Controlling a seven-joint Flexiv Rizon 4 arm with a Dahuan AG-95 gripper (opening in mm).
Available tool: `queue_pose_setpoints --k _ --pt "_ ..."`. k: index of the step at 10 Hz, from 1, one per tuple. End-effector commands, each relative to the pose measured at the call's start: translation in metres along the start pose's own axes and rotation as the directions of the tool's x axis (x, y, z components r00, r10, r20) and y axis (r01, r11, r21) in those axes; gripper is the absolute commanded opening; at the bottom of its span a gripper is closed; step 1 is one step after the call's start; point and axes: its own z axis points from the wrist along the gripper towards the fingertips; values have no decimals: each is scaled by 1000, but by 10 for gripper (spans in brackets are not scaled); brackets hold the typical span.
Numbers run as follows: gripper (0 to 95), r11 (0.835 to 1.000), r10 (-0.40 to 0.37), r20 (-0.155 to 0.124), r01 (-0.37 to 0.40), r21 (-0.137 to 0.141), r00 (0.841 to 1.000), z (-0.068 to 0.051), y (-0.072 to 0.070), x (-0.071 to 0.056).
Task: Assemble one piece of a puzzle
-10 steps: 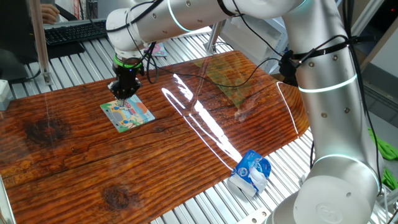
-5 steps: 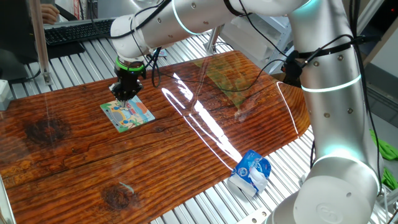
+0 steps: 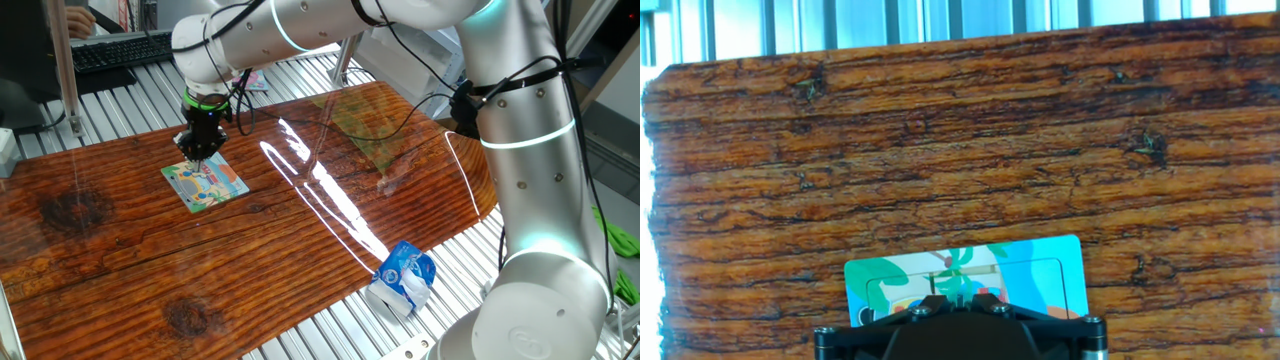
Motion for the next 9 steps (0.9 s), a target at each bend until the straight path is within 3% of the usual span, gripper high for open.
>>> queue_pose_setpoints --k 1,7,9 --pt "0 1000 -3 18 3 1 1000 3 0 1" --pt "0 1000 0 37 0 -4 999 9 0 0" --pt "0 1000 8 -5 -8 -2 1000 1 0 1"
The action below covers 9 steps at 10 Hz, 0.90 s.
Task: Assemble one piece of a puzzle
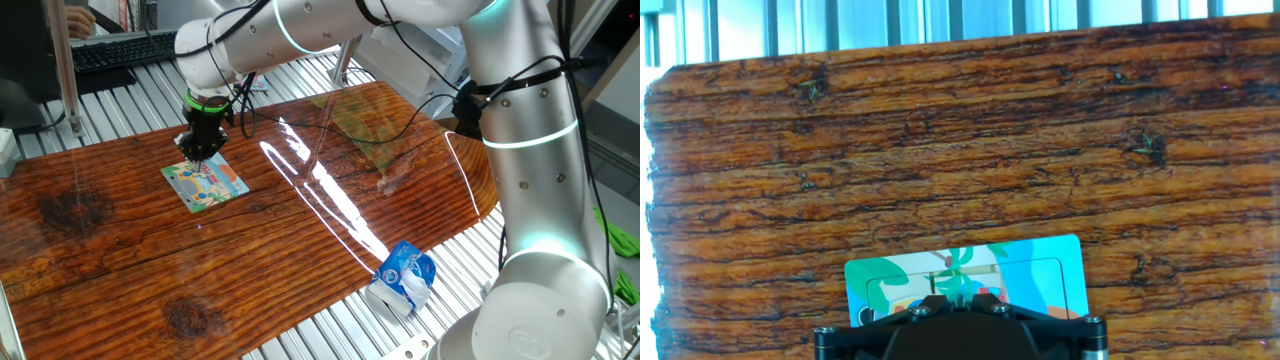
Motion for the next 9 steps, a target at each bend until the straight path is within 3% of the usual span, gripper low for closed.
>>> queue_pose_setpoints --k 1,4,6,9 --pt "0 1000 14 -69 -15 -5 998 -12 -1 1" --pt "0 999 33 -97 -37 -38 995 -27 -2 3" --pt "0 1000 1 -91 -4 -26 996 -36 -7 3" --pt "0 999 -18 -99 13 -45 995 -54 -24 4"
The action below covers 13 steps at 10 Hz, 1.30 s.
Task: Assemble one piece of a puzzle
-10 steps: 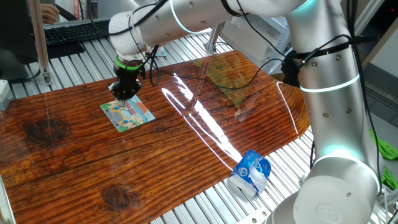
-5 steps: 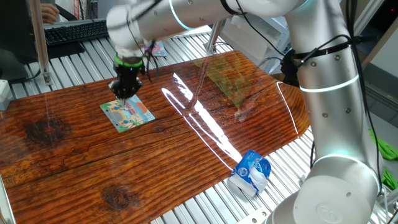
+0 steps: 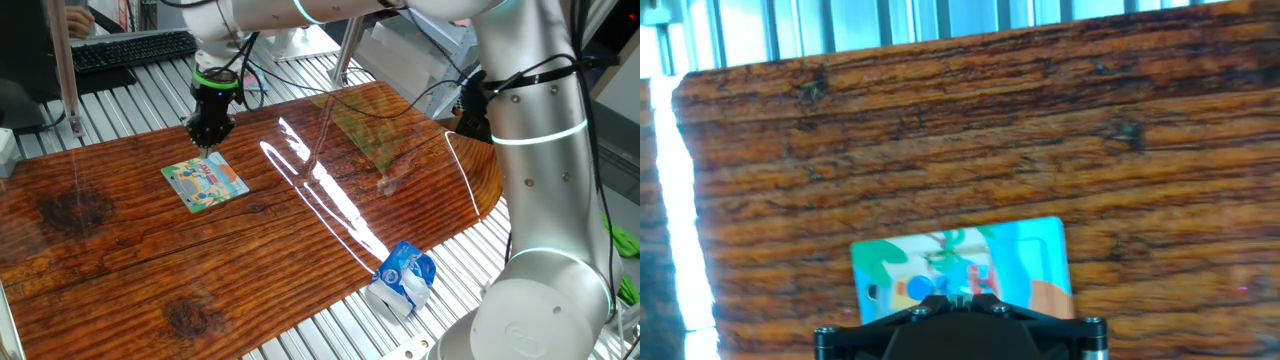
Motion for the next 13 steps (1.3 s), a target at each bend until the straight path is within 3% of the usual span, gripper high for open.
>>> queue_pose_setpoints --k 1,6,7,8,13 --pt "0 1000 -27 -5 27 -8 1000 -12 -13 3" --pt "0 991 -134 8 134 12 991 -28 -51 14" --pt "0 990 -141 8 141 16 990 -29 -55 15" --pt "0 986 -167 11 166 34 986 -29 -67 19" --pt "0 976 -213 29 211 48 977 -26 -93 25"
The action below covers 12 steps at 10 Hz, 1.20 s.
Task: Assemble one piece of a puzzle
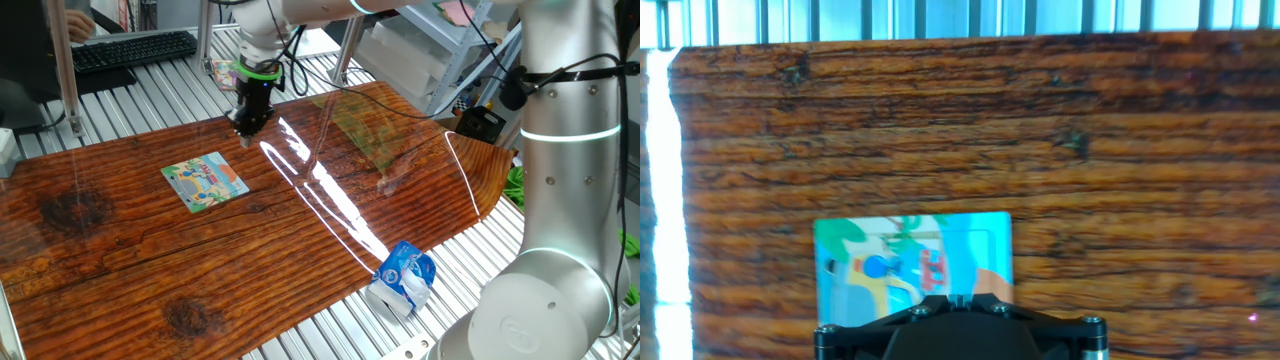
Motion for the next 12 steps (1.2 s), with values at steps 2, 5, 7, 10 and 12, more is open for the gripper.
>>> queue_pose_setpoints --k 2,5,7,10,12 --pt "0 1000 -4 14 3 4 1000 1 -8 4" --pt "0 1000 27 10 -27 4 1000 0 -13 6" --pt "0 999 32 10 -32 12 999 -3 -15 7" --pt "0 999 51 -7 -50 5 999 -5 -16 7" --pt "0 998 69 -19 -69 2 997 -7 -17 8"
